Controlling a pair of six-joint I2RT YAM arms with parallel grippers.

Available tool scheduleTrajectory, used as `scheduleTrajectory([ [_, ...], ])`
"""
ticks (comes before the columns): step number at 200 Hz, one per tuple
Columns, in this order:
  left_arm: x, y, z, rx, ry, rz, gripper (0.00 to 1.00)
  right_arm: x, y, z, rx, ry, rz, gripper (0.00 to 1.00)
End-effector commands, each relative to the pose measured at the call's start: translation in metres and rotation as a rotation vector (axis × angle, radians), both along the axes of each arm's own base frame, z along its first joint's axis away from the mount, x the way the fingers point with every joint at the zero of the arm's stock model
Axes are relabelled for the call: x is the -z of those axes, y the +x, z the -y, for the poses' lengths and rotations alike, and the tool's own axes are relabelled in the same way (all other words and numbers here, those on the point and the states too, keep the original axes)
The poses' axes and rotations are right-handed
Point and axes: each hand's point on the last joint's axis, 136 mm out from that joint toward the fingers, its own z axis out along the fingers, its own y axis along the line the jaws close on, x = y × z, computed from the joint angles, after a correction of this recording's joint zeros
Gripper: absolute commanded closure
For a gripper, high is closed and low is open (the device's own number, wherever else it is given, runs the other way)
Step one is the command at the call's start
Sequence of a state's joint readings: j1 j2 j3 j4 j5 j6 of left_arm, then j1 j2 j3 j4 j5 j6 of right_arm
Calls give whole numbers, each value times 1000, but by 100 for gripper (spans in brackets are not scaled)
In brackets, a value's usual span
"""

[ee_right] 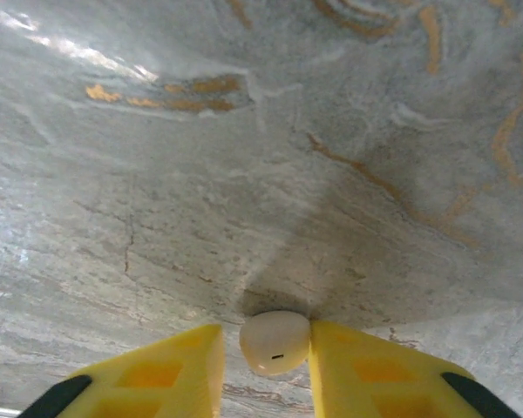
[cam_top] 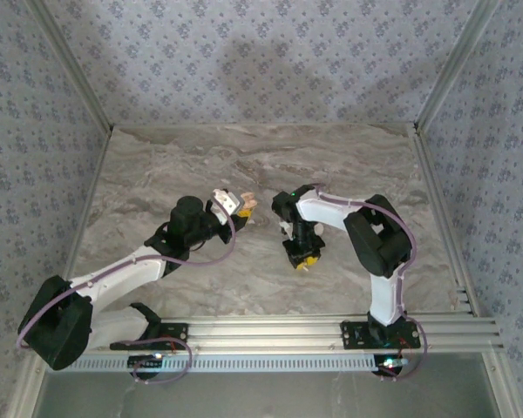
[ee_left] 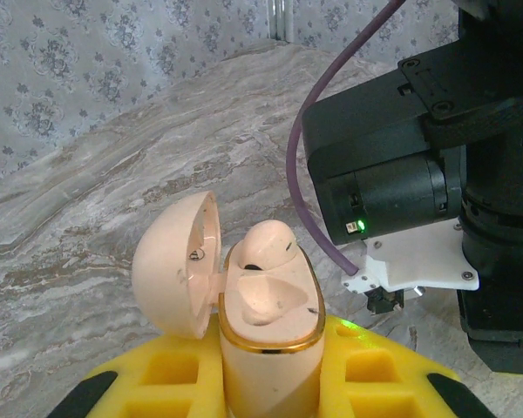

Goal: Insert the wireless bluetooth earbuds into the charging case

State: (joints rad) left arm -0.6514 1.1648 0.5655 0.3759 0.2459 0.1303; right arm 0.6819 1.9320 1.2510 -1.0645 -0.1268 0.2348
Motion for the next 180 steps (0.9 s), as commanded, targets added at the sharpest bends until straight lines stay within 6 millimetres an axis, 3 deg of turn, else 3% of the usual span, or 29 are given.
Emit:
scheduleTrajectory([
  [1,-9,-1,-4,-8,-22,19,85,6,-3,6,9,-19,-16,72],
  [41,-7,-1,-3,-1,-20,16,85,0,8,3,17,11,60,79],
  [73,-4,-8,4,48,-42,29,85,-25,24,-1,74,110,208,81],
  [112,-4,-12,22,109,-106,46,85,-100,60,-10,178,382,529,81],
  [140,-8,-11,41,153,-148,62,85,-172,81,-20,186,632,803,81],
  [160,-15,-12,54,186,-182,84,85,-219,82,-28,169,796,950,81],
  [180,-23,-12,64,216,-205,109,85,-252,78,-37,140,929,1047,81],
])
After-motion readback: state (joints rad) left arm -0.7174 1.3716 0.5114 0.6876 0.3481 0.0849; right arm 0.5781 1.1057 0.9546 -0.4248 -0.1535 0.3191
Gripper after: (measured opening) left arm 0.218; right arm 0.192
